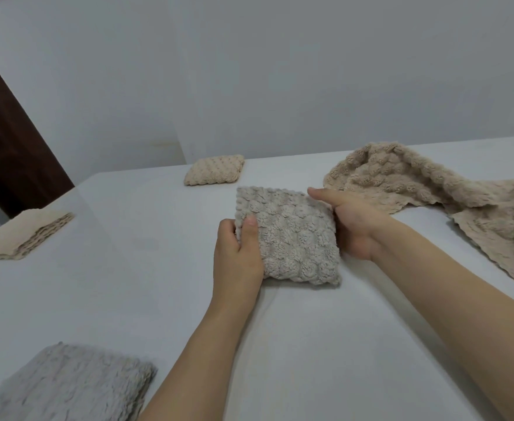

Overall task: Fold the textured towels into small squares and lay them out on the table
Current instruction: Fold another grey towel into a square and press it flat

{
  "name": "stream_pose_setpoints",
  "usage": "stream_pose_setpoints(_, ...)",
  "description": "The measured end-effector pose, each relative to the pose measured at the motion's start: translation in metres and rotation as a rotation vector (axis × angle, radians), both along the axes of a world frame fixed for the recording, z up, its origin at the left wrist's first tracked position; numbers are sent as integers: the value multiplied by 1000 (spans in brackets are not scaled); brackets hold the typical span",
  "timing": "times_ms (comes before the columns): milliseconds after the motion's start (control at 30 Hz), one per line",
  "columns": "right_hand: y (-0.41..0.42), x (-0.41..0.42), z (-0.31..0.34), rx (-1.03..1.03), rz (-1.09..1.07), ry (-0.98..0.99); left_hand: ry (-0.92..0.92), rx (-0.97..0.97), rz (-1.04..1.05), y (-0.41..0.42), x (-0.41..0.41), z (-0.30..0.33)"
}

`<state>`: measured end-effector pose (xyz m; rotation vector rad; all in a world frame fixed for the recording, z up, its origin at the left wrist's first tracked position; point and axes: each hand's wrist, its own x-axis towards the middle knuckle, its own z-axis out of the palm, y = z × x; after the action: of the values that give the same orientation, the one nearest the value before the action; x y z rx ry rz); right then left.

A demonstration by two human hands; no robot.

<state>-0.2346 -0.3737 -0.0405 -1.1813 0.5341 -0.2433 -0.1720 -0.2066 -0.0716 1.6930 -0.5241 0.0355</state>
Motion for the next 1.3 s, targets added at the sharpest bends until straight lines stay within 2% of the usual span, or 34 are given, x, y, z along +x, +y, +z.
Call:
stream_pose_setpoints(100,14,8,-2,-87,-51,43,5,-30,6,-1,-2,1)
stream_pose_setpoints(167,20,14,-9,-241,-157,84,44,-39,2,-1,-1,0)
stream_pose_setpoints(233,25,12,-14,-494,-217,104,150,-97,-15,-1,2,1)
stream_pose_setpoints(300,29,7,-14,-659,-233,41,302,-169,-58,-1,8,3)
stream_pose_setpoints(400,33,0,-10,-728,-209,-50,503,-230,-168,3,11,12)
stream_pose_setpoints(467,34,0,-10,-752,-193,-64,568,-157,-208,3,11,15)
stream_pose_setpoints(567,30,0,-11,-782,-209,-60,462,-93,-136,1,12,9)
stream_pose_setpoints(800,25,-1,-16,-963,-269,119,-23,137,21,-4,3,-1)
stream_pose_setpoints(900,23,0,-21,-1182,-315,247,-120,173,57,-5,-3,-2)
stream_pose_setpoints(967,21,0,-23,-1251,-322,304,-141,190,69,-7,-6,-1)
stream_pose_setpoints(1100,11,-3,-26,-1083,-244,174,-135,196,84,-8,-9,4)
stream_pose_setpoints(1233,3,-4,-29,-759,-219,-79,94,74,26,-5,-3,7)
stream_pose_setpoints(1300,2,-3,-28,-695,-179,-153,214,-26,-97,-3,1,6)
